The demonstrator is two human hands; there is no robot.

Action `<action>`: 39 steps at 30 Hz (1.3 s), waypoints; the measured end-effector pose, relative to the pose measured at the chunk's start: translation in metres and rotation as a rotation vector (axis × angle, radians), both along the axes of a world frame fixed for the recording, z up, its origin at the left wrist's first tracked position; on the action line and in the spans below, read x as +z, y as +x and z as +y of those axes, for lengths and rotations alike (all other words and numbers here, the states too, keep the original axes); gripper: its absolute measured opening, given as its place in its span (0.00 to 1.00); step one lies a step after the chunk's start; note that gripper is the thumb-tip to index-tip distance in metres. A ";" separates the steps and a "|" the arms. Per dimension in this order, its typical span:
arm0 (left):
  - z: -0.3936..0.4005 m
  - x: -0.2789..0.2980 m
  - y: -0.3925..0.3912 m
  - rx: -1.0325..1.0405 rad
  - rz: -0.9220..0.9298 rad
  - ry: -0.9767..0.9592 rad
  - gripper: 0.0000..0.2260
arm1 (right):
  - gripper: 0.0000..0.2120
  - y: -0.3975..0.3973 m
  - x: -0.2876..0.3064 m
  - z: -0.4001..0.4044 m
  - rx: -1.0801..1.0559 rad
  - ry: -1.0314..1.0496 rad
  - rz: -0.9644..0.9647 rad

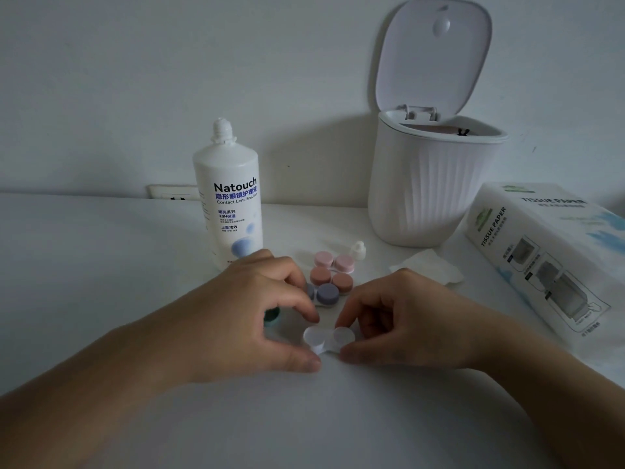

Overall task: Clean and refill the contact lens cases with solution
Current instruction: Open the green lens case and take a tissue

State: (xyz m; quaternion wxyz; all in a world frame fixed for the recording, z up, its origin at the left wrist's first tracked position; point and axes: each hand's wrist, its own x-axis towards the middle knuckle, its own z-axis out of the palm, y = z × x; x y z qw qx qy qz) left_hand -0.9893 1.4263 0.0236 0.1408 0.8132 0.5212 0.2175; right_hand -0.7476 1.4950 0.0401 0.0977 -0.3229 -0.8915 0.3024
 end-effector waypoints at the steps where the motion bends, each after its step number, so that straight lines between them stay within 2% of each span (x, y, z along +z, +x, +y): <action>1: 0.001 -0.002 0.002 -0.013 0.007 0.004 0.20 | 0.09 0.000 0.000 0.000 0.002 0.001 0.002; 6: 0.004 -0.005 0.004 -0.025 -0.029 0.011 0.15 | 0.09 0.000 -0.002 0.002 0.012 0.012 0.009; 11: 0.006 -0.006 0.002 -0.025 -0.040 0.026 0.18 | 0.12 0.005 0.001 0.003 -0.018 0.039 0.086; 13: 0.006 -0.007 0.002 -0.022 -0.043 0.025 0.17 | 0.09 0.011 0.005 0.008 -0.089 0.070 0.171; 16: 0.007 -0.007 0.002 -0.017 -0.046 0.018 0.14 | 0.03 0.024 0.011 0.023 -0.282 0.230 0.226; 18: 0.007 -0.006 0.003 -0.016 -0.050 0.013 0.12 | 0.02 0.033 0.015 0.033 -0.415 0.359 0.132; 21: 0.006 -0.005 0.004 -0.009 -0.073 -0.002 0.11 | 0.07 0.044 0.014 0.042 -0.527 0.519 -0.133; 28: 0.004 -0.004 0.005 0.031 -0.102 -0.003 0.07 | 0.15 0.040 0.000 0.034 -0.603 0.469 -0.265; 33: 0.004 -0.002 0.005 0.084 -0.154 -0.015 0.08 | 0.05 0.039 -0.012 0.033 -0.633 0.457 -0.063; 39: 0.003 0.002 0.008 0.151 -0.224 -0.038 0.07 | 0.04 0.042 -0.016 0.037 -0.728 0.304 0.209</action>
